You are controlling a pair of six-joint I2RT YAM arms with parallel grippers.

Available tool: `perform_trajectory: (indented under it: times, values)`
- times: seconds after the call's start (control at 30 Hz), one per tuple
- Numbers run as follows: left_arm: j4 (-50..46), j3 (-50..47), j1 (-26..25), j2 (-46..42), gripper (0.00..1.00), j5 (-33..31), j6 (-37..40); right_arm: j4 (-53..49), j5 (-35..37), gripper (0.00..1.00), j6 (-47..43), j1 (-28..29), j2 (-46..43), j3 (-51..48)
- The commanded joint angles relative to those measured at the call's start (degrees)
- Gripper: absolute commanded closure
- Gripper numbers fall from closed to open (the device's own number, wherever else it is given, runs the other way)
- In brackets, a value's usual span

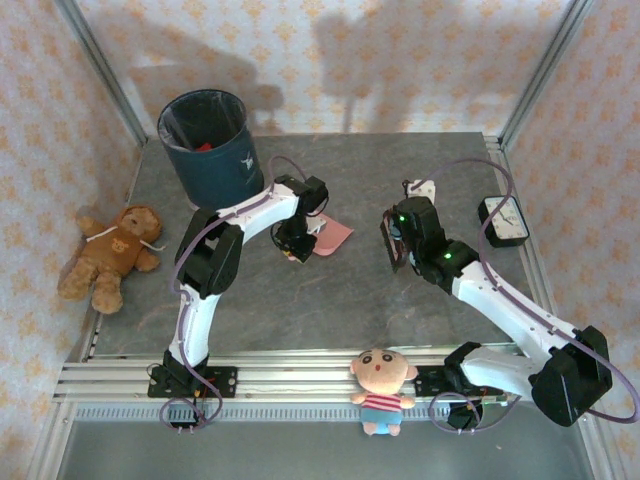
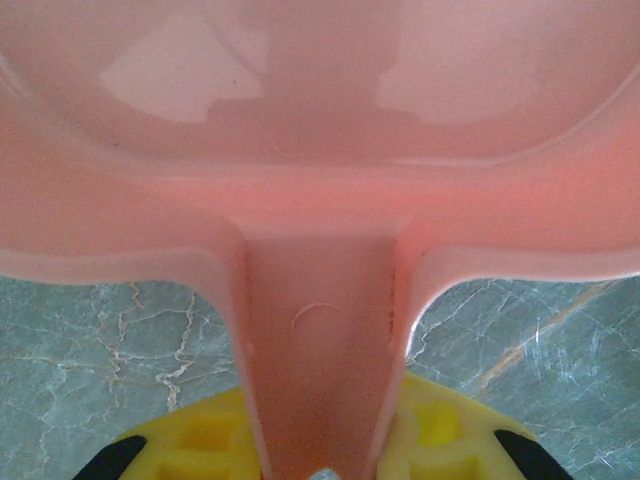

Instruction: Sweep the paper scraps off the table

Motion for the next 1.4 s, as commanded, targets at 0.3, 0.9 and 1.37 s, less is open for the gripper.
perform_trajectory:
  times: [0.3,0.9,1.37]
  values:
    - [1.0,-1.5,-0.5,-0.1,0.76,-0.7,1.7,0.1,2.2,1.00,0.2,-0.3,-1.5,-0.2]
    - [-0.2,-2.7,-0.5,-3.3,0.62,0.1,2.8,1.2,1.8,1.00,0.1,-0.4,-1.0,-0.1]
    - [0.0,-8.9,-0.3,-19.8,0.60,-3.5,1.5,6.9,-3.3,1.00,-8.0,-0.5,5.4,4.6]
